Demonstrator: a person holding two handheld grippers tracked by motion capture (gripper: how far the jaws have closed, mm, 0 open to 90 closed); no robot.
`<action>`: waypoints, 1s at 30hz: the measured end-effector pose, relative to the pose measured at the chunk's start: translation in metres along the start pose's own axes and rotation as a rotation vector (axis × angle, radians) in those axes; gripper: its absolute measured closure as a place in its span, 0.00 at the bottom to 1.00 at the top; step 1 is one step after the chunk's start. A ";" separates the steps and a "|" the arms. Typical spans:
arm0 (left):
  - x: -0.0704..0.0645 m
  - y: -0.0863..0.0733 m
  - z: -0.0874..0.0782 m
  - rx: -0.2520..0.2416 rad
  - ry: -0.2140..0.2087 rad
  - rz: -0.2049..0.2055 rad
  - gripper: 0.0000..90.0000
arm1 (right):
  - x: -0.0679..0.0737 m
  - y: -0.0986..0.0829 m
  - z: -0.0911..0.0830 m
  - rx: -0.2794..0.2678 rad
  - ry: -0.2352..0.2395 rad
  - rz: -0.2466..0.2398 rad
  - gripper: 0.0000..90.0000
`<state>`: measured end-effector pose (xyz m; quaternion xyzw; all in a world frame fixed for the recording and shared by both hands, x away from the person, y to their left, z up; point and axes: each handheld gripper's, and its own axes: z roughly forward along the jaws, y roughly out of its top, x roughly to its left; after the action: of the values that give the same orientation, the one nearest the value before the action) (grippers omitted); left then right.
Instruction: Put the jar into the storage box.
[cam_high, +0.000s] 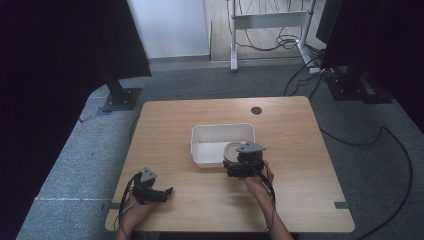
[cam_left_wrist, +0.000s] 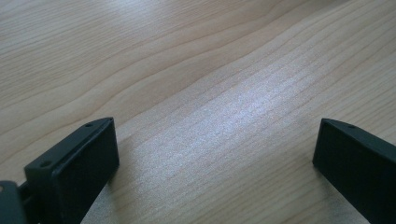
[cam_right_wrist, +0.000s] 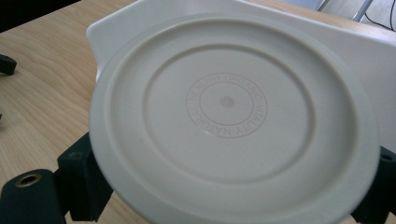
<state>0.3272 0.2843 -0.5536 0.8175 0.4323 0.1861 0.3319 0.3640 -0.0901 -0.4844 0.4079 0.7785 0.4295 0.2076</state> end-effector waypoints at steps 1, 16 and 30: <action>0.000 0.000 0.000 -0.001 0.000 -0.001 0.00 | 0.000 0.001 0.001 0.000 -0.001 -0.001 0.10; 0.000 0.000 0.000 0.002 0.000 0.003 0.00 | 0.002 0.015 0.019 0.003 -0.012 -0.014 0.10; 0.000 0.000 0.000 0.003 -0.003 0.005 0.00 | 0.006 0.027 0.040 0.004 0.007 -0.021 0.10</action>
<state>0.3269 0.2844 -0.5535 0.8193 0.4303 0.1851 0.3307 0.3995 -0.0575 -0.4834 0.3987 0.7844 0.4270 0.2085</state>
